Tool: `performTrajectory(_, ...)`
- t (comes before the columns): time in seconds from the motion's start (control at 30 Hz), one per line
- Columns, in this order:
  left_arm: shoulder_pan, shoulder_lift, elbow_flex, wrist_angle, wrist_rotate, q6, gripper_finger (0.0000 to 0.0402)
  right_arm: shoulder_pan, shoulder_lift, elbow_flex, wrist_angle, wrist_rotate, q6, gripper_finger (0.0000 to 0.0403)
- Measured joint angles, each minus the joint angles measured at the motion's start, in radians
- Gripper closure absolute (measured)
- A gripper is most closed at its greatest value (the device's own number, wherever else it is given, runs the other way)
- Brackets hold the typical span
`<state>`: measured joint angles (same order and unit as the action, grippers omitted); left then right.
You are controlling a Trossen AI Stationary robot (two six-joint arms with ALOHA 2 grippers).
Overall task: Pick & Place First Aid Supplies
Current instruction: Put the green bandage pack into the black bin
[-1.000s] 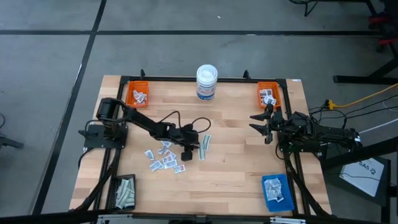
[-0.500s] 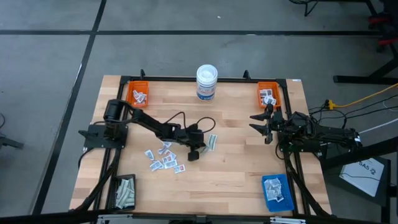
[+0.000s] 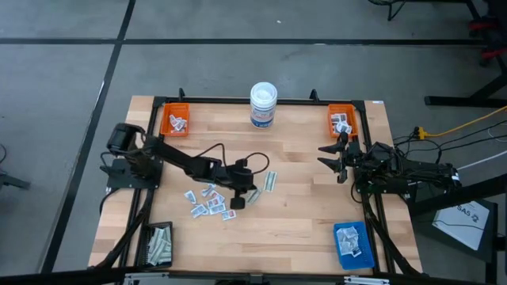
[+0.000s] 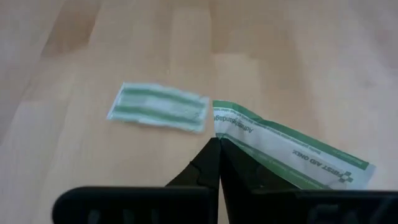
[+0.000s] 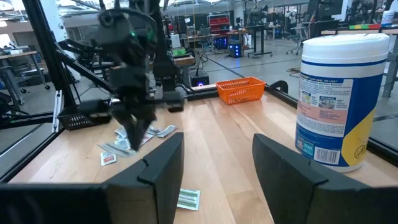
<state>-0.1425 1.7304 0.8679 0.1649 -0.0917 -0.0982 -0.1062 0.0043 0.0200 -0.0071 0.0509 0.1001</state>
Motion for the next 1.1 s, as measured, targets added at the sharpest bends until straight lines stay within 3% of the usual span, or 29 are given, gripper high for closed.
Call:
performTrajectory(0.4,-0.140,-0.209,0.001,-0.248,-0.082,-0.060,0.0400,0.000,0.000,0.000,0.000,0.000,0.000,0.0212)
performTrajectory(0.77,-0.345,-0.367,0.002,-0.528,-0.131,-0.364,0.0400,0.000,0.000,0.000,0.000,0.000,0.000,0.0212)
performTrajectory(1.1,-0.585,-0.439,0.002,-0.659,-0.027,-0.631,0.0400,0.000,0.000,0.000,0.000,0.000,0.000,0.0212)
